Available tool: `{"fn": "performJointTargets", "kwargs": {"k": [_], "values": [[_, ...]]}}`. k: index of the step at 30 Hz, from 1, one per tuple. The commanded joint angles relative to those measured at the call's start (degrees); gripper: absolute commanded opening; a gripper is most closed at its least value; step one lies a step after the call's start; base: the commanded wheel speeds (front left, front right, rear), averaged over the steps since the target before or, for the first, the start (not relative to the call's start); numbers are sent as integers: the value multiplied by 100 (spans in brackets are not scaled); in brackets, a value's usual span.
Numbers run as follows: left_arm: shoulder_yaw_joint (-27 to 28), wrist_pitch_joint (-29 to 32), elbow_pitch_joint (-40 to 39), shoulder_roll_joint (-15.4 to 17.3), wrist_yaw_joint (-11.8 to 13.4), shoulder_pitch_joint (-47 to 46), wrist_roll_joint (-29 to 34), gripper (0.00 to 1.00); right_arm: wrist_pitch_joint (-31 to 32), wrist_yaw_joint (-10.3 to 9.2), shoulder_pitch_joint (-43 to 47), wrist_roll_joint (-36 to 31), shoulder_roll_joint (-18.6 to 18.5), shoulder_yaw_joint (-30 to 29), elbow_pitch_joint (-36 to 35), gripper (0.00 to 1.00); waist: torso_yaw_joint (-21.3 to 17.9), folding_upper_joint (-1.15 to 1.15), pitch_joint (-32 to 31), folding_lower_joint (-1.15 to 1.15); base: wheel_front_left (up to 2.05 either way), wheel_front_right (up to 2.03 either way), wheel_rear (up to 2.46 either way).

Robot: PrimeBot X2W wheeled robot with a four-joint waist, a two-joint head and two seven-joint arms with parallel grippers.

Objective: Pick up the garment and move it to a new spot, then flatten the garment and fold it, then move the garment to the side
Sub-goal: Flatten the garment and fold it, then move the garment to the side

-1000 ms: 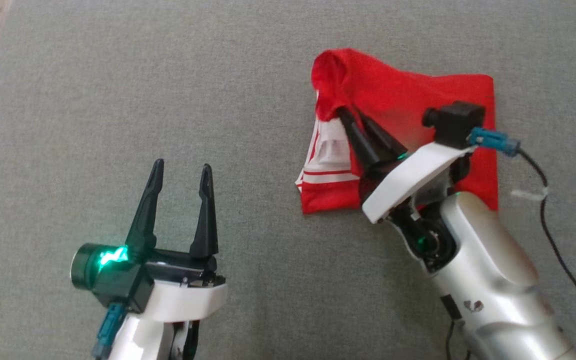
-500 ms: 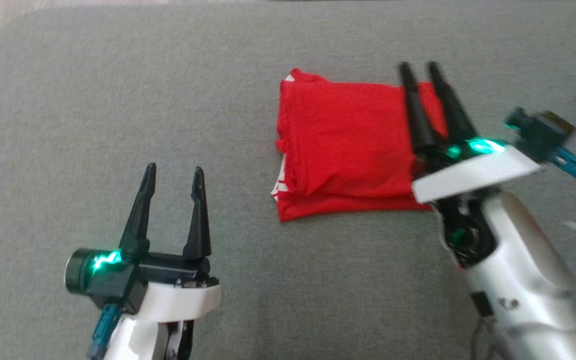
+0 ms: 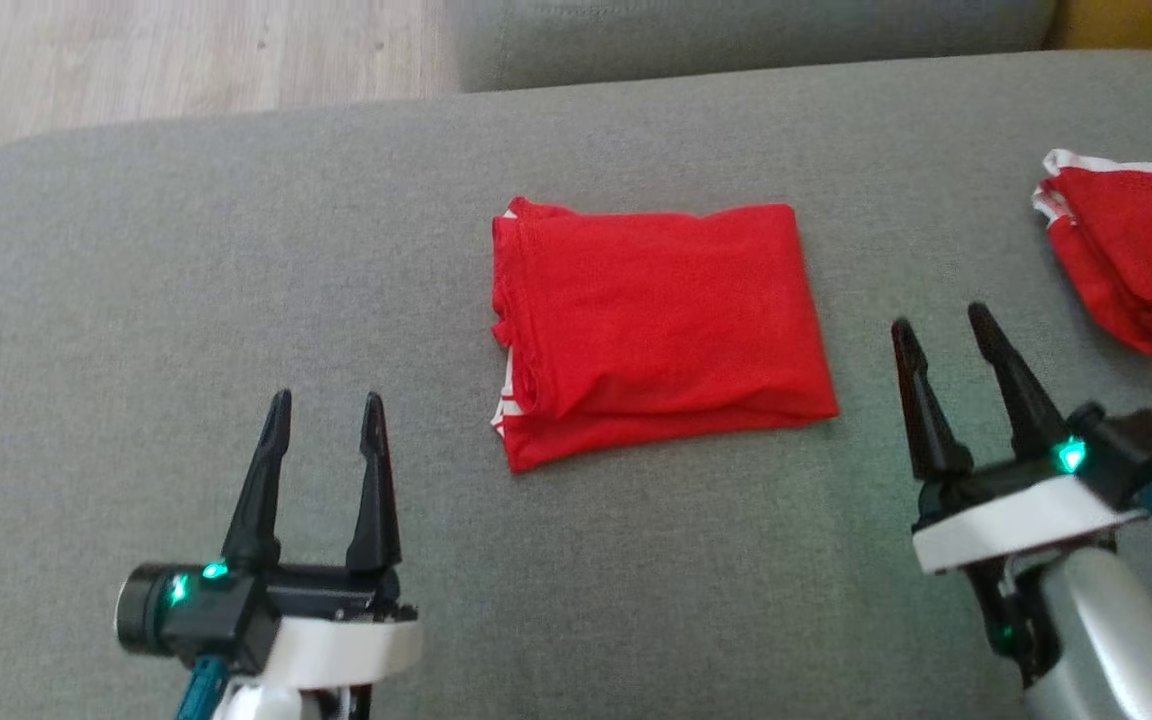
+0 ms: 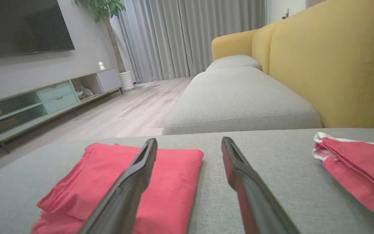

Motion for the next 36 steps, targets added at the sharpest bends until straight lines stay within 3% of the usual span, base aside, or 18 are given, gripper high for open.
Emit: {"fn": "performJointTargets", "kwargs": {"k": [1, 9, 19, 36], "values": [[243, -29, -176, -5, 30, -21, 56, 100, -60, -4, 24, -286, 42, 8, -168, 100, -42, 0, -72, 1, 0, 0, 0], [383, -29, -90, -5, 27, 383, 112, 100, -61, -4, 678, -1528, 639, -635, -308, 100, -30, 0, -482, 1, 0, 0, 0], [438, -29, 32, -5, -3, 673, 147, 100, -62, -4, 1063, -1751, 887, -753, -303, 100, -30, 0, -838, 1, 0, 0, 0], [472, -29, 223, -5, -16, 684, 167, 100, -62, -4, 1117, -1773, 995, -811, -222, 100, -11, 0, -892, 1, 0, 0, 0]]}}
